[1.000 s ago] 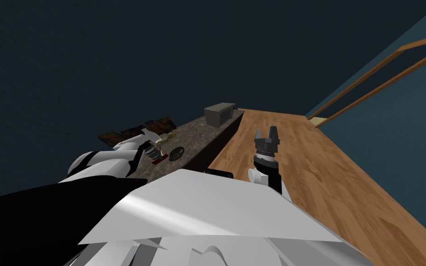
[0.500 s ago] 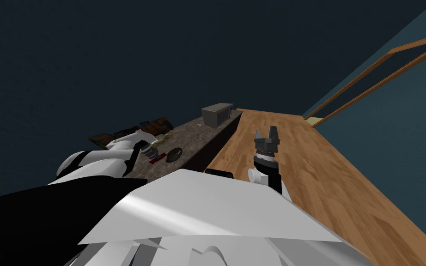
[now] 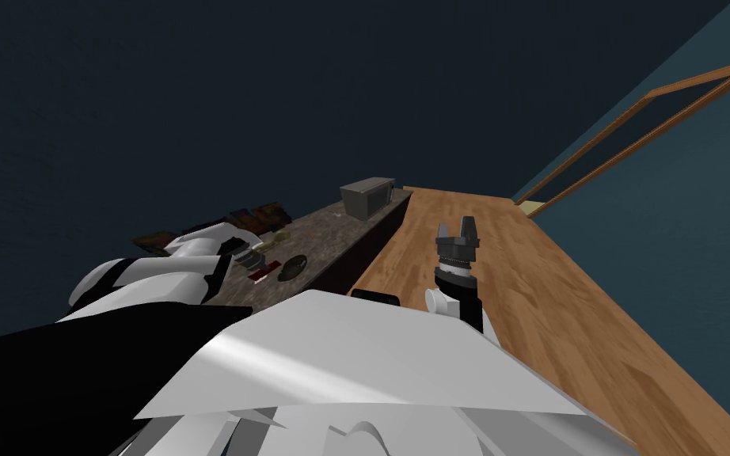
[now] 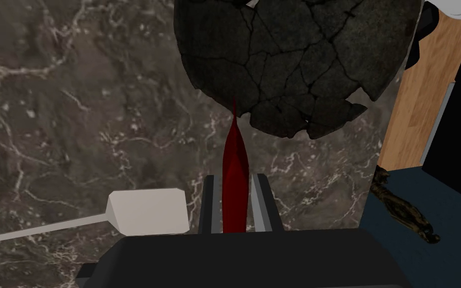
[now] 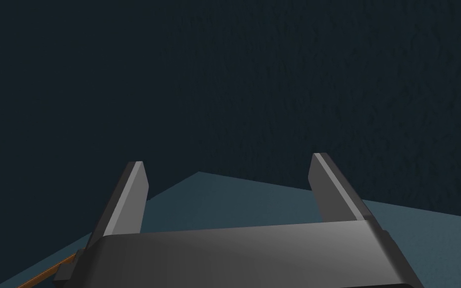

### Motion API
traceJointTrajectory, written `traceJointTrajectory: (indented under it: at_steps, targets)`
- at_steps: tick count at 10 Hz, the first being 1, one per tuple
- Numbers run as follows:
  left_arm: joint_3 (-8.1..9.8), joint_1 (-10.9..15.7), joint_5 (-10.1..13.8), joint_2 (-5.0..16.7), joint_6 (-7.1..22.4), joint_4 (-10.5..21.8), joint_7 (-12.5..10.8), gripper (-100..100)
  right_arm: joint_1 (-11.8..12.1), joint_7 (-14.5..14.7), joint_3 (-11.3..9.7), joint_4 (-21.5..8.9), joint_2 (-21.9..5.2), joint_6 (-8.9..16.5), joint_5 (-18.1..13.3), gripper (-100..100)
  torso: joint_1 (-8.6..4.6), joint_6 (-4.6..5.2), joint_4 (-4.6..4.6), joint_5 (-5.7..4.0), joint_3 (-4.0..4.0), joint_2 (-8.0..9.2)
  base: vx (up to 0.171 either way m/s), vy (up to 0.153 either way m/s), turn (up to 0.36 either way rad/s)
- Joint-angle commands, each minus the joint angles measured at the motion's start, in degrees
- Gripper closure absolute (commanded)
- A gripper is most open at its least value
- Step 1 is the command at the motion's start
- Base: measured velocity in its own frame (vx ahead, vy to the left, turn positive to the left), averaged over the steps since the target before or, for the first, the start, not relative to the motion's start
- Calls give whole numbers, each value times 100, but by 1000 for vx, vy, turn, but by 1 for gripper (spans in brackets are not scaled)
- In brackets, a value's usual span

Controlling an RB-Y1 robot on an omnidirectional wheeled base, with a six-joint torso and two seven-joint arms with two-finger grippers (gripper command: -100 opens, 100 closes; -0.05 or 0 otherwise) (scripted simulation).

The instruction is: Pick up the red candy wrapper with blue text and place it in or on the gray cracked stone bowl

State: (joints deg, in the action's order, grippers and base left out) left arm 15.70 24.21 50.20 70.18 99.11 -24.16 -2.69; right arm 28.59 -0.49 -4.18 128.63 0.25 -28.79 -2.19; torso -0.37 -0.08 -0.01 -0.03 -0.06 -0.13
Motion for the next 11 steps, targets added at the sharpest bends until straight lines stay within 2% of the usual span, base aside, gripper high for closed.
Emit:
traceJointTrajectory:
  at_steps: [1, 2, 4, 5, 6, 7, 8, 9, 11]
  targets:
    - [-66, 147, -18, 96, 68, 159, 39, 100, 0, 0, 0, 0, 0, 0, 0, 0, 0, 0, 0, 0, 0, 0, 36, -83, -16]
    - [-73, 169, 31, 226, 220, 130, 8, 100, 0, 0, 0, 0, 0, 0, 0, 0, -4, 0, -1, 0, -2, -2, 29, -90, -38]
    - [-73, 169, 31, 226, 220, 130, 8, 100, 0, 0, 0, 0, 0, 0, 0, 0, -3, -1, -1, -1, 0, 2, 23, -50, -11]
    - [-83, 200, 96, 396, 411, 92, -33, 100, 0, 0, 0, 0, 0, 0, 0, 0, 13, -3, -1, 4, 1, 4, 46, -72, -63]
    - [-83, 130, 96, 396, 411, -33, -33, 100, 0, 0, 0, 0, 0, 0, 0, 0, 2, 1, 0, -1, -1, -2, 50, -83, -23]
    - [-83, 200, 96, 396, 411, 49, -33, 100, 0, 0, 0, 0, 0, 0, 0, 0, -4, 0, -2, -1, -4, -6, 25, -46, 5]
    - [-93, 224, 149, 540, 576, 61, -68, 100, 0, 0, 0, 0, 0, 0, 0, 0, 7, -1, -1, 1, -1, 0, 38, -64, -46]
    - [-95, 228, 157, 564, 609, 56, -74, 100, 0, 0, 0, 0, 0, 0, 0, 0, 2, 1, -1, -1, -2, -3, 43, -74, -37]
    - [-122, 275, 133, 563, 565, 129, -21, 100, 0, 0, 0, 0, 0, 0, 0, 0, 7, -3, -1, 3, 0, 2, 17, -33, 0]
